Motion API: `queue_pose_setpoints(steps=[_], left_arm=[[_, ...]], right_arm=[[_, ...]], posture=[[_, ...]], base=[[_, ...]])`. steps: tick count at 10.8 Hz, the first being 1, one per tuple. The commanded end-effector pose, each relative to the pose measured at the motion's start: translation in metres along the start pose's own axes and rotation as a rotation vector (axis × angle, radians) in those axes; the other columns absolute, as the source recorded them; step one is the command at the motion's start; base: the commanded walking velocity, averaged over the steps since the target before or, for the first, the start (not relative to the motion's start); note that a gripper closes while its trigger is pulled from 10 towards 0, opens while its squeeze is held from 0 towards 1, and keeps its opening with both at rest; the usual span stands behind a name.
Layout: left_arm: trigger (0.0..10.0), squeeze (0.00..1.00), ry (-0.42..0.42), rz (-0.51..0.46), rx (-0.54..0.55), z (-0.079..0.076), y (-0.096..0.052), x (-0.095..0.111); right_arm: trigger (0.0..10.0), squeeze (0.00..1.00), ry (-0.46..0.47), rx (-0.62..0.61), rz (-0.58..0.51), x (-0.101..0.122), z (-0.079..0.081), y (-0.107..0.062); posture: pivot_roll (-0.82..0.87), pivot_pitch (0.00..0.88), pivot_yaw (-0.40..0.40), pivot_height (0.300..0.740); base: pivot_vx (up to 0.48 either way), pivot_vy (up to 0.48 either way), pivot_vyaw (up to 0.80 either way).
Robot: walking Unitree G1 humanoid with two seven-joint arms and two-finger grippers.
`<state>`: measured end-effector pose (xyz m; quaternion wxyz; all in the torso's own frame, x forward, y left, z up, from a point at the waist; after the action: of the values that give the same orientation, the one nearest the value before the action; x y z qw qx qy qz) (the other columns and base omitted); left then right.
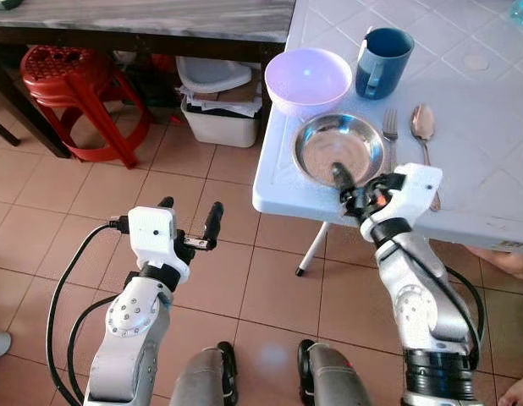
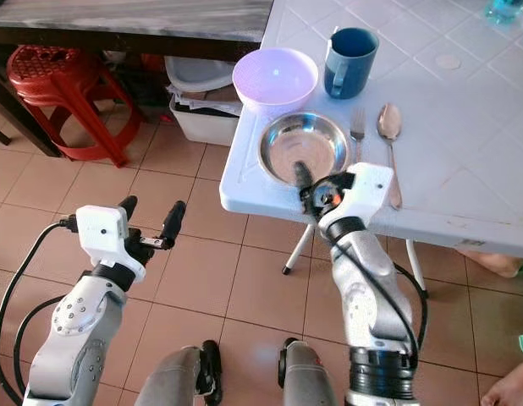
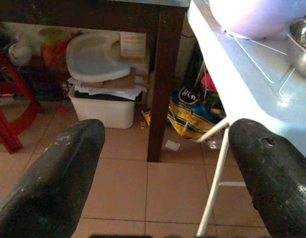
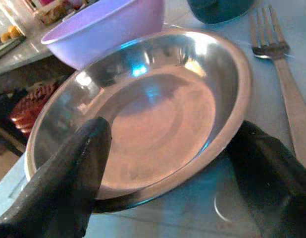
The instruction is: Setting the table
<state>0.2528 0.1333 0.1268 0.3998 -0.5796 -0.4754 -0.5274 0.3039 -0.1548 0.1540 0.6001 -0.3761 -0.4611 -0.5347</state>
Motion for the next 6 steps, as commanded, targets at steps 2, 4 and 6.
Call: queue_pose_setpoints(steps=[2, 4, 6], left_arm=[[10.0, 0.00, 0.016, 0.007, -0.003, 0.0010, -0.0041, 0.0008], [10.0, 0.00, 0.018, 0.007, -0.005, 0.0008, -0.0044, 0.0010], [10.0, 0.00, 0.020, 0.002, -0.006, 0.0012, -0.0032, 0.0029]], right_arm=[[0.0, 0.00, 0.054, -0.042, 0.040, -0.0069, -0.0052, -0.0015], [0.0, 0.00, 0.128, -0.083, 0.068, -0.0118, -0.0108, -0.0009], [0.0, 0.00, 0.163, -0.103, 0.088, -0.0142, -0.0125, -0.0001]], posture=[[0.02, 0.259, 0.067, 0.740], [0.02, 0.259, 0.066, 0.740], [0.02, 0.265, 0.063, 0.740]], base=[[0.000, 0.000, 0.00], [0.000, 0.000, 0.00], [0.000, 0.000, 0.00]])
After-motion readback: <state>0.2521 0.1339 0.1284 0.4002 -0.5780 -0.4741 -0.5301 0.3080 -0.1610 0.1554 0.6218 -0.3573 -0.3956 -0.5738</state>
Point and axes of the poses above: a point about 5 cm out from each wrist's last joint towards the gripper, its own y axis pointing out of the wrist towards the gripper, its own x axis along the axis of the wrist's last joint, z = x × y, the point moved 1 cm from there along y, pointing out of the wrist towards the gripper, and after that the axes turned 2 degrees about -y, right-handed, at the moved point
